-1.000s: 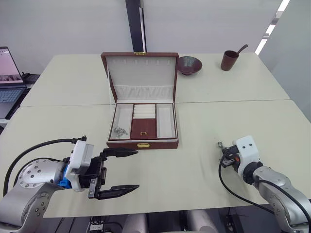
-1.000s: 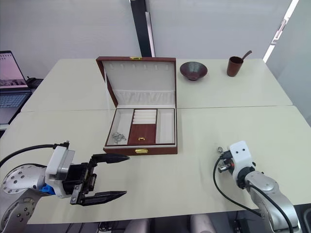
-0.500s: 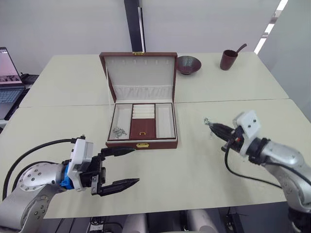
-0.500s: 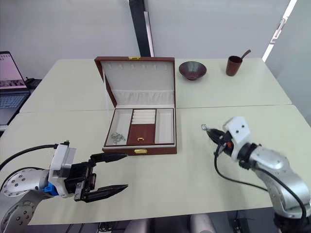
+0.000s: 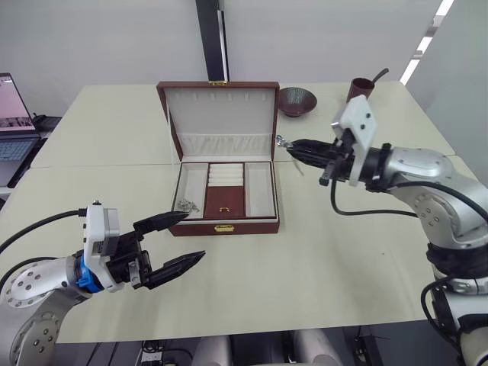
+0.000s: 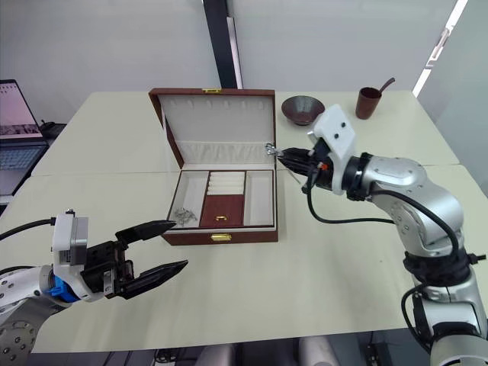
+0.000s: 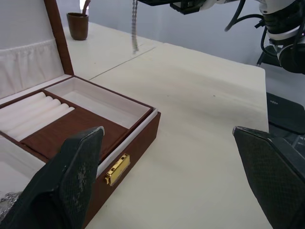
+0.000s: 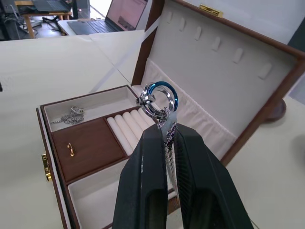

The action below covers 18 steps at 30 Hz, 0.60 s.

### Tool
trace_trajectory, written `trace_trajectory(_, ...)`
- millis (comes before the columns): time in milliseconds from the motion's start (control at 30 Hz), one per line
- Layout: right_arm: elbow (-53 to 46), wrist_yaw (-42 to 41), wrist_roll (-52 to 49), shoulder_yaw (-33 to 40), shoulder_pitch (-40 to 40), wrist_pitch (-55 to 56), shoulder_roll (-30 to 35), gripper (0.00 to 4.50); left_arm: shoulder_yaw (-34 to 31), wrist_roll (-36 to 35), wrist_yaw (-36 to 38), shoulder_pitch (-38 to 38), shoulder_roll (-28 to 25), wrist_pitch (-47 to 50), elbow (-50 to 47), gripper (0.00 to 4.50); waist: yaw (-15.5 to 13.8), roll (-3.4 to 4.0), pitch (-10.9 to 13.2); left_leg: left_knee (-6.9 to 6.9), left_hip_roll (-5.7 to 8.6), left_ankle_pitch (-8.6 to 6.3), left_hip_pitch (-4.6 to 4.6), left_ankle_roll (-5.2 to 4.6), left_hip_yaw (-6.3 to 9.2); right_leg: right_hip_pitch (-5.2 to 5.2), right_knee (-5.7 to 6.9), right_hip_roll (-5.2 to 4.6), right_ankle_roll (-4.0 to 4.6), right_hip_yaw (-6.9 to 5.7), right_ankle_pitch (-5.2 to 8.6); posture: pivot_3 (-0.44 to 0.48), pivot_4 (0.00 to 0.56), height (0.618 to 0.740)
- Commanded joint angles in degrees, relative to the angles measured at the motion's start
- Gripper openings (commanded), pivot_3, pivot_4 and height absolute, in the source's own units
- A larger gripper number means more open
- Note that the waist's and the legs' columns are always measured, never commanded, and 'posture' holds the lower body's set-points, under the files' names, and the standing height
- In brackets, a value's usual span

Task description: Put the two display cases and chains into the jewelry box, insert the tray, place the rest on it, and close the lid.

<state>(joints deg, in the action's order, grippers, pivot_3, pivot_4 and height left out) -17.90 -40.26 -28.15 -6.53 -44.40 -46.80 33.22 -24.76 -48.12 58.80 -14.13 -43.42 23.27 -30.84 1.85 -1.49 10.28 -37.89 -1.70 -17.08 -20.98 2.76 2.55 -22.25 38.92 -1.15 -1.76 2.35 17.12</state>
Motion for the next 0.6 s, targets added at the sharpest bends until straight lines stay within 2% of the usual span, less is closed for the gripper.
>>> trace_trajectory(33,3.5,-1.8,2.9,-2.4,-2.6,4.0,-1.1,0.01,-1.7,-0.6,-1.2,-0.4,0.6,-0.3,-0.9,4.5,0.0,0.01,0.0,0.0,0.0,0.0,0.0,0.0,0.0,0.0,0.0,-0.01,0.0,0.0,0.0,0.0,0.15,0.74)
trace_trajectory(233,9.3,-3.3,6.7,-6.0,-4.3,8.3,-4.5,0.01,-2.4,-1.0,-2.9,-1.6,1.5,-0.3,-2.5,4.5,0.0,0.01,0.0,-0.01,0.0,0.0,-0.02,0.0,0.01,-0.01,0.0,-0.04,0.01,-0.01,0.0,0.0,0.15,0.74)
trace_trajectory(600,13.3,-5.5,11.9,-9.1,-1.7,11.8,-6.9,0.01,-3.1,-0.8,-3.6,-3.7,2.3,-0.8,-3.9,4.5,0.0,0.04,0.0,-0.01,0.01,0.0,-0.02,0.0,0.01,-0.02,0.01,-0.05,0.01,-0.01,0.0,0.0,0.15,0.74)
